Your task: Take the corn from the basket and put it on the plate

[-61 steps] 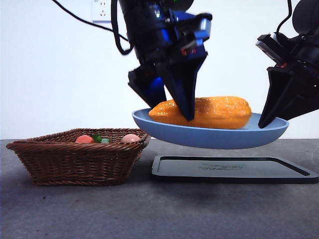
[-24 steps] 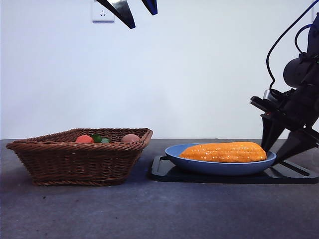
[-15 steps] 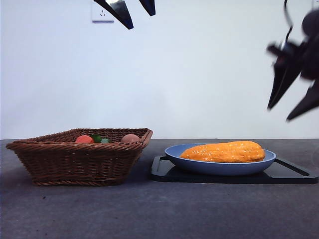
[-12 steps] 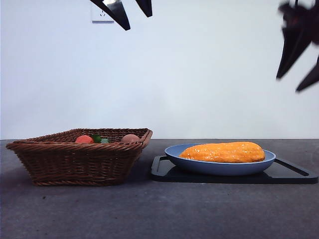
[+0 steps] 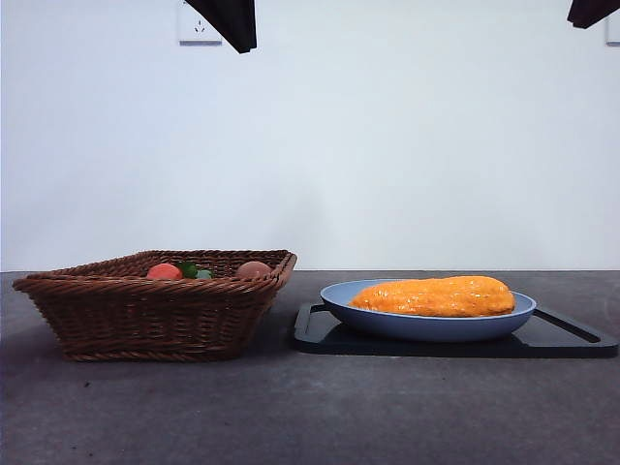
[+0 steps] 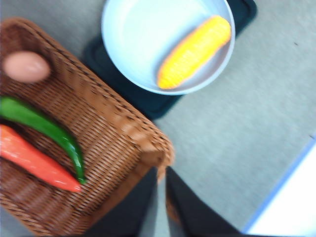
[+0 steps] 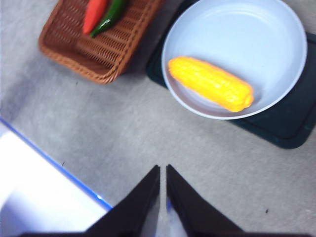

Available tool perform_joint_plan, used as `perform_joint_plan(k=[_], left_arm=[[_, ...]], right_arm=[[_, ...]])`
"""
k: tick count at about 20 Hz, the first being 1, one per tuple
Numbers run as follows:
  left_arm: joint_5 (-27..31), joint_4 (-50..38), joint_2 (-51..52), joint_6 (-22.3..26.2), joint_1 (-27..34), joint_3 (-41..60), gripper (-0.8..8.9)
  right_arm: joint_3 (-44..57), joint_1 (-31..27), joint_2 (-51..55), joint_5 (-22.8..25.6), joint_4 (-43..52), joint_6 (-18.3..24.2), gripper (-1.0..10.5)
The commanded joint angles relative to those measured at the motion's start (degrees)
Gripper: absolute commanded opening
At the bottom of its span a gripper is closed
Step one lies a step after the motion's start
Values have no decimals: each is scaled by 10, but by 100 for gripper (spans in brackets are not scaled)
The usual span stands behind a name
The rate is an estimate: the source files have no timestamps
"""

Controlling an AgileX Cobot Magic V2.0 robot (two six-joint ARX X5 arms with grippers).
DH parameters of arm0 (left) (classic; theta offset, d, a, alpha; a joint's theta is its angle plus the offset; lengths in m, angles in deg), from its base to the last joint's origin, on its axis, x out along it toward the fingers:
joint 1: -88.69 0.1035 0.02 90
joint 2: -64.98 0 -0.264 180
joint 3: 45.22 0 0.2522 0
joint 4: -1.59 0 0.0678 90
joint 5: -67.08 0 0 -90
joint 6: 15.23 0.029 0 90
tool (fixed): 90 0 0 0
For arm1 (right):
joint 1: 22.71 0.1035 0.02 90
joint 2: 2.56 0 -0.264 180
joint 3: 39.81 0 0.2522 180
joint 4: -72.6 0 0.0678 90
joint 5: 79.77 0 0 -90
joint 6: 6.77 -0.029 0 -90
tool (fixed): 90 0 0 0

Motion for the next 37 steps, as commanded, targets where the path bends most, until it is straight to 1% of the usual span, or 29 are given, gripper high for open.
perform_joint_plan(k=[1,3,4,7,8,12,14,16,20,23,25,27,28,36,37], left_arm=[[-23,1,-3,0,-4,-17,7],[-44,2,-3,0,-4,-17,7],[-63,-4,-3,1,-4,-16,7],[-108,-35,-3,0,-4,1,7],[-114,-46,-3,0,-4,10,7],[-113,-94,-1,-1,-4,67,7],[-113,-138,7,-2,-4,114,7],[-113,-198,24,-7,-4,172,7],[-111,-316,67,-40,1,280,7],[-77,-419,115,-63,4,379,7],[-54,-460,139,-66,5,426,7],[-49,-479,152,-66,5,453,7],[-43,-475,154,-66,5,457,7],[-43,-469,155,-66,4,456,8],[-40,-477,155,-57,3,456,7]], right_arm=[[31,3,3,1,21,7,2],[82,3,16,1,56,5,2],[113,3,24,0,78,4,2],[164,3,39,-2,126,-2,2],[178,3,43,-2,143,-7,2],[224,3,63,-6,218,-15,2],[244,3,74,-5,260,-23,2],[260,3,83,-4,295,-24,2],[293,3,101,4,363,-24,2],[321,3,103,4,417,-24,2],[324,3,98,3,426,-24,2],[324,3,98,3,433,-24,2],[324,3,99,3,438,-23,2],[324,2,99,3,441,-23,2],[324,1,99,3,441,-23,2]])
